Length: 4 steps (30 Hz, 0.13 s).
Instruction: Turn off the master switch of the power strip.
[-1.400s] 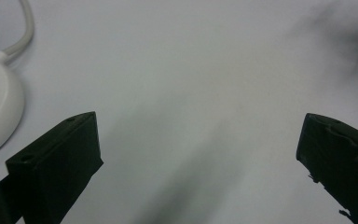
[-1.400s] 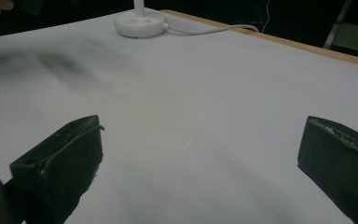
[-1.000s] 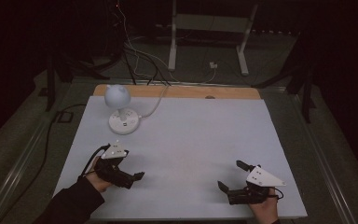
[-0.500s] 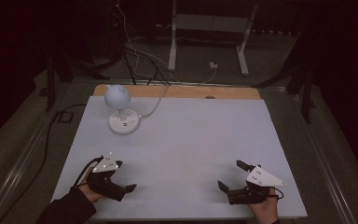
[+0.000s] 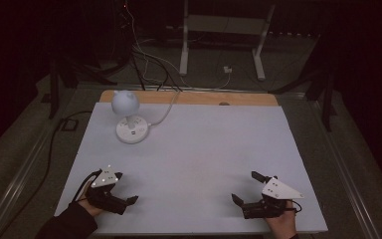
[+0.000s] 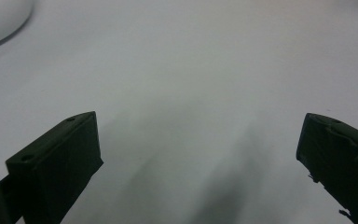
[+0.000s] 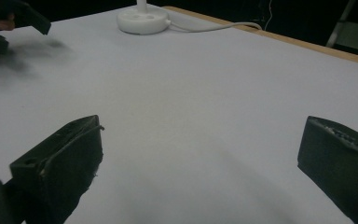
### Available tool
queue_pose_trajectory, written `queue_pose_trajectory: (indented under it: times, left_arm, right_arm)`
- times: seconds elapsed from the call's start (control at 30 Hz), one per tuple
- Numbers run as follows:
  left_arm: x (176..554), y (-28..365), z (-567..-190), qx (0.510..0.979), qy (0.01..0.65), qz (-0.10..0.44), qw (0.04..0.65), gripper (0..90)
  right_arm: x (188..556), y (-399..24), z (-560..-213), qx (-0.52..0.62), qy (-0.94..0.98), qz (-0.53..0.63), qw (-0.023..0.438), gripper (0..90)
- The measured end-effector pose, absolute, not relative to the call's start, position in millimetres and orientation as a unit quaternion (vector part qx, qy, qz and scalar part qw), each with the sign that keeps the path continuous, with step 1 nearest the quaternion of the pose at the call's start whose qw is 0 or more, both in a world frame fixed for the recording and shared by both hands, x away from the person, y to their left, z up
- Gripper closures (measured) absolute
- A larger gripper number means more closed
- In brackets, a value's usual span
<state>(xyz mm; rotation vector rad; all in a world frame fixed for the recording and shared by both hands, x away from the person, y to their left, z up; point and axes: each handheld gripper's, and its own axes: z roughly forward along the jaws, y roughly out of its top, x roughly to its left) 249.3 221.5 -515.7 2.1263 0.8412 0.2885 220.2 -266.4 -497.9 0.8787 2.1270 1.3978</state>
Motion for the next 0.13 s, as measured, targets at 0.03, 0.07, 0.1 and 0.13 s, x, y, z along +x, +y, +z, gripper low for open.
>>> queue_pose_trajectory:
  times: [0.03, 0.07, 0.1, 0.13]
  left_arm:
    - [250.0, 221.5, -516.1, 0.842, 0.336, 0.113, 0.407, 0.3]
    - [250.2, 221.4, -516.5, 0.842, 0.337, 0.115, 0.407, 0.3]
    - [250.2, 221.4, -516.6, 0.841, 0.336, 0.115, 0.407, 0.4]
    - [250.3, 221.4, -516.5, 0.842, 0.335, 0.114, 0.407, 0.3]
  right_arm:
    - [220.4, -266.5, -498.0, 0.319, 0.770, 0.506, 0.222, 0.1]
    - [220.6, -266.6, -498.3, 0.319, 0.770, 0.506, 0.221, 0.1]
    - [220.6, -266.7, -498.6, 0.319, 0.770, 0.506, 0.221, 0.1]
    - [220.6, -266.7, -498.6, 0.319, 0.771, 0.505, 0.222, 0.1]
